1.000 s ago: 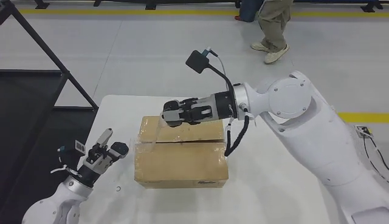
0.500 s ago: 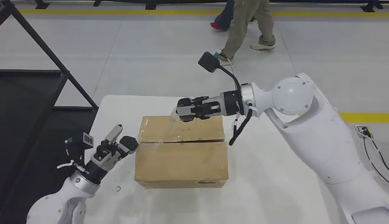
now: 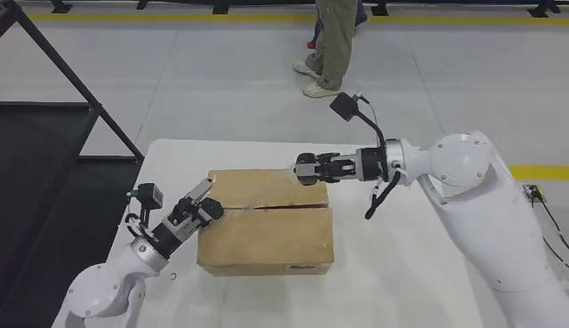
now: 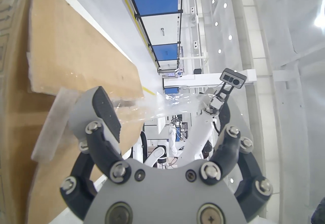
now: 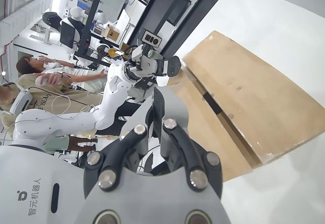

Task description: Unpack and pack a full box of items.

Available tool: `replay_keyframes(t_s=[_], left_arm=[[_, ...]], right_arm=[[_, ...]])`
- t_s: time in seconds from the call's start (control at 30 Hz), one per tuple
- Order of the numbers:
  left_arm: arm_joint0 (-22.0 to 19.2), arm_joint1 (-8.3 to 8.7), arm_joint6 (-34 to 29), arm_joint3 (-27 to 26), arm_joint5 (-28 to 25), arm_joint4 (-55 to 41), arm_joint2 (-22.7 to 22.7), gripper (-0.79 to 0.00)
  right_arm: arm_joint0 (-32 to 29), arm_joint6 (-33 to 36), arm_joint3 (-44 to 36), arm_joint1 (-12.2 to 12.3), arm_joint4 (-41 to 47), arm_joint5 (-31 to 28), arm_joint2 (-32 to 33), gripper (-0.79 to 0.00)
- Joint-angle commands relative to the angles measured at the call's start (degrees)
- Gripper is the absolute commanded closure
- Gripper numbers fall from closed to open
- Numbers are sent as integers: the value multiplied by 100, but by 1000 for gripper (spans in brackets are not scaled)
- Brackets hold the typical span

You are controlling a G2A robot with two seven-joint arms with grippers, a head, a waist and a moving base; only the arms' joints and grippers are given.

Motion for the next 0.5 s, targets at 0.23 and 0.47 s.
replay_keyframes(t_s=[0.23, 0.47], left_arm=[[-230, -11, 217, 249, 153, 104, 247, -785], [-228, 1, 237, 253, 225, 130, 271, -785]], right_arm=[[-192, 348, -19, 110, -320, 104, 80, 0], [-255, 463, 64, 187, -624, 156, 141, 0]])
